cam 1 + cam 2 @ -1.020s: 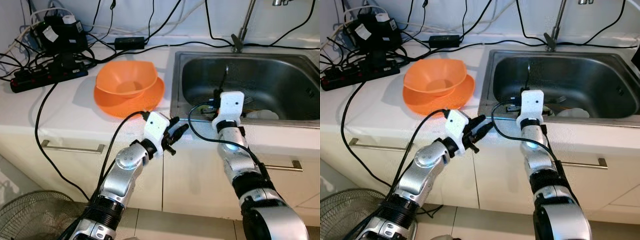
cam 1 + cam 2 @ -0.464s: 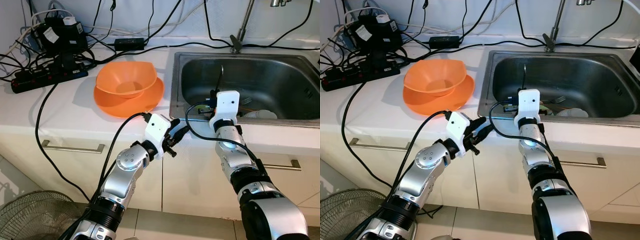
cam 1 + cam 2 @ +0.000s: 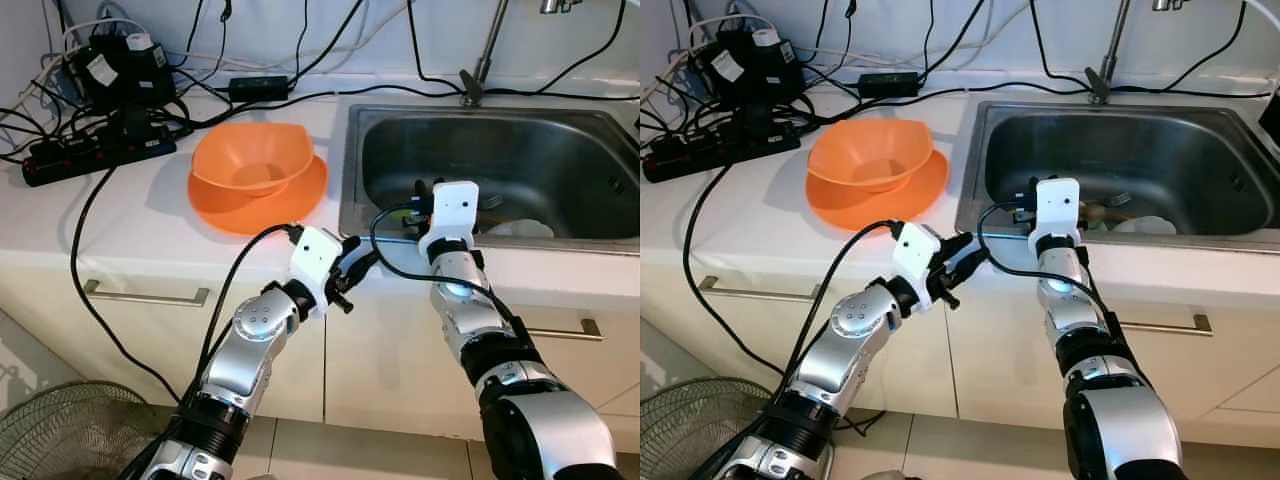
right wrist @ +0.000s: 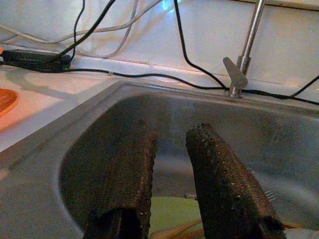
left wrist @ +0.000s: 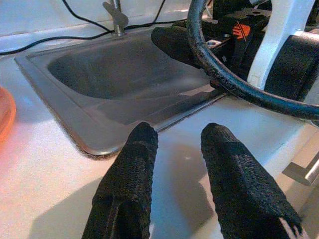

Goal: Kitchen organization

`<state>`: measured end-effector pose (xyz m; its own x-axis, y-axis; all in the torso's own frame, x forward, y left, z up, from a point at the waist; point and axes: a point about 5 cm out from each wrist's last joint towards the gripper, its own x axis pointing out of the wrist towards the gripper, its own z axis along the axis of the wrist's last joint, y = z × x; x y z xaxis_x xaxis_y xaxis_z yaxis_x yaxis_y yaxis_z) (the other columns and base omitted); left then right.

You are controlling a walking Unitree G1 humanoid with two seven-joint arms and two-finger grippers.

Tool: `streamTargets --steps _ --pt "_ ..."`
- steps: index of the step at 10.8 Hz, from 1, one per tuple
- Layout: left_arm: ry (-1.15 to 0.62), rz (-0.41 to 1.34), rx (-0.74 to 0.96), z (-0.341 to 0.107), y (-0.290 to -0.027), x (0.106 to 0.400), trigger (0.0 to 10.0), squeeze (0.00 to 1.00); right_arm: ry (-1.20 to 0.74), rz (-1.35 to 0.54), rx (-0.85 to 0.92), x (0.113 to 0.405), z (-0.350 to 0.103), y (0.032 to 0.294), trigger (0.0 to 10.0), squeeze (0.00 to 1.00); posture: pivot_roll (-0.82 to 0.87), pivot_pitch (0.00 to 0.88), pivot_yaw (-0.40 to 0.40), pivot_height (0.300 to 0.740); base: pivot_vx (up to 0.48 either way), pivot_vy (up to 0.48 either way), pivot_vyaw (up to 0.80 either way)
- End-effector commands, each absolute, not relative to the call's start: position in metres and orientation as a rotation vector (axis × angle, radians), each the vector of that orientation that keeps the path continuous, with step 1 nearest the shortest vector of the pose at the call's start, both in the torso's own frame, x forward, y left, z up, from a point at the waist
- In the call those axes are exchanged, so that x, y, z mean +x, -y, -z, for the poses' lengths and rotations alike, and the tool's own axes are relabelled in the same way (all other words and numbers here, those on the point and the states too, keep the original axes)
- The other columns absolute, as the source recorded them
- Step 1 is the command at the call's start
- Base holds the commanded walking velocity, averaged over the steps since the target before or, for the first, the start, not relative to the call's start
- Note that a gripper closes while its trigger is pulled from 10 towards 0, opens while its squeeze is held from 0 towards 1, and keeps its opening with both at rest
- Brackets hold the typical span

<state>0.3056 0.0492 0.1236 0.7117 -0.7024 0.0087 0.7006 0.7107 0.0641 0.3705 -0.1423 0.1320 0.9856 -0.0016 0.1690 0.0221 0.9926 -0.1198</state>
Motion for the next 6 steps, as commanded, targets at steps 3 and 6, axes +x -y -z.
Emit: streamTargets --steps 3,6 --pt "0.039 0.766 0.067 -0.126 -0.049 0.307 10.0 0.0 0.259 0.023 -0.107 0.376 -0.154 0.141 10.0 0.0 0.08 0.0 0.055 0.74 0.0 0.0 0.0" --pt "0.055 0.713 0.062 -0.127 -0.052 0.311 10.0 0.0 0.39 0.038 -0.076 0.37 -0.178 0.145 10.0 0.0 0.06 0.0 0.051 0.74 0.0 0.0 0.0"
